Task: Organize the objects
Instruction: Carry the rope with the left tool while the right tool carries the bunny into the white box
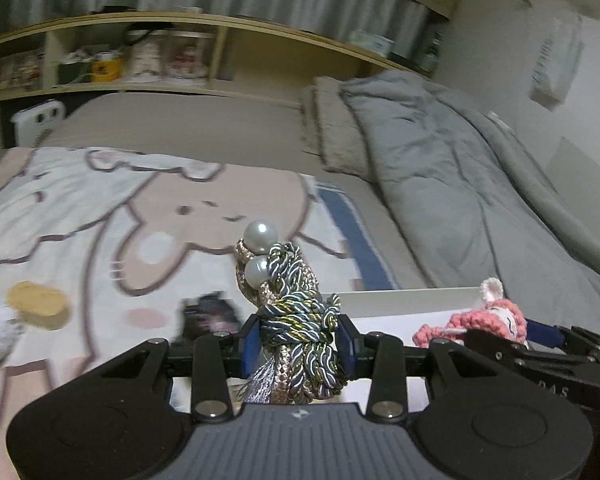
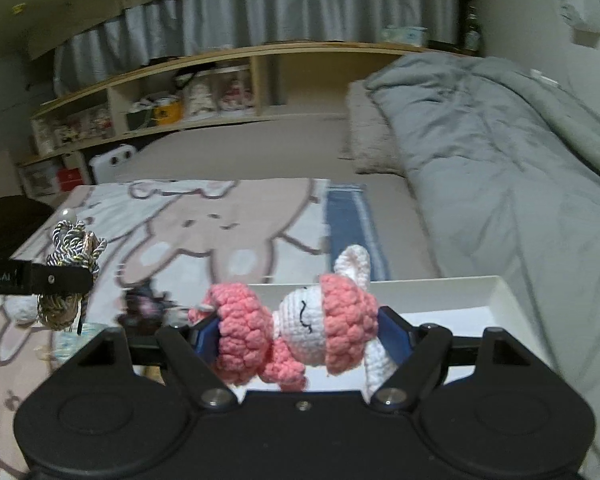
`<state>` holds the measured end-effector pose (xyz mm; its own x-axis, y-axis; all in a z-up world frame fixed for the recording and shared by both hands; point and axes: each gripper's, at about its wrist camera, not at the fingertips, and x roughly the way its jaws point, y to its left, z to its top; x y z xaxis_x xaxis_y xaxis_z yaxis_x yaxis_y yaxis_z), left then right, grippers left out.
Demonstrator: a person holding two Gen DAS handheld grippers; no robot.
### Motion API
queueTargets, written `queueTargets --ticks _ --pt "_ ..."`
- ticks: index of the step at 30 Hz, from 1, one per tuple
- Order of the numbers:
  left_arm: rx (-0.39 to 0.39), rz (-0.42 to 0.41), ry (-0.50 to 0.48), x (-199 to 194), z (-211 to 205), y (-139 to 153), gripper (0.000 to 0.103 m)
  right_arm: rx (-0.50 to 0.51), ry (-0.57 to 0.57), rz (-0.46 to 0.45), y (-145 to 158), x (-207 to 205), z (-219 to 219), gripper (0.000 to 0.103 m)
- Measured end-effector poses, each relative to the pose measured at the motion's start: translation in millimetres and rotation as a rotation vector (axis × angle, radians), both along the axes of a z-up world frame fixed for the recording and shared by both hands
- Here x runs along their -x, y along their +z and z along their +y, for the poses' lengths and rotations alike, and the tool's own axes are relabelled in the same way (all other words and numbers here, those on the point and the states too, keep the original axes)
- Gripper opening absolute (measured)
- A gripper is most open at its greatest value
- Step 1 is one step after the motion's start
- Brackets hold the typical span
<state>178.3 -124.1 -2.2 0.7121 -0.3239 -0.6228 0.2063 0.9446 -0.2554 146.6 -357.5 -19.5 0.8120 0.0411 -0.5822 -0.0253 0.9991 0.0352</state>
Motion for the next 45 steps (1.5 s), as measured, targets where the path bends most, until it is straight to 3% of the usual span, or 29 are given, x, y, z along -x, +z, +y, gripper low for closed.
queueTargets --ticks 11,19,25,28,31,34,37,41,45 --pt "0.010 0.049 -0.138 -34 -107 -36 0.041 -0.001 -0.093 0.072 -16 -38 -96 0.080" --pt "-0.002 0.083 -0.184 -54 -161 -73 0.041 -0.062 -0.082 0.135 -46 -75 -126 0.080" --pt "-0.025 0.096 -0.183 -70 -181 -96 0.041 -0.051 -0.099 0.182 -75 -104 -136 0.080" --pt "-0.027 0.107 -0.190 -77 -189 -105 0.041 -0.021 -0.105 0.196 -84 -106 -137 0.085" --pt "-0.034 0.117 -0.195 -82 -200 -112 0.041 -0.039 -0.128 0.159 -80 -97 -143 0.094" --pt "-0.027 0.119 -0.201 -85 -210 -116 0.041 -0.113 -0.143 0.134 -72 -89 -154 0.095" --pt "-0.031 0.117 -0.218 -85 -219 -115 0.041 -0.115 -0.148 0.114 -63 -81 -159 0.095" --pt "-0.063 0.106 -0.219 -81 -222 -111 0.060 -0.103 -0.151 0.127 -60 -74 -160 0.095" --pt "-0.077 0.111 -0.224 -76 -215 -102 0.061 -0.105 -0.164 0.137 -59 -68 -163 0.095"
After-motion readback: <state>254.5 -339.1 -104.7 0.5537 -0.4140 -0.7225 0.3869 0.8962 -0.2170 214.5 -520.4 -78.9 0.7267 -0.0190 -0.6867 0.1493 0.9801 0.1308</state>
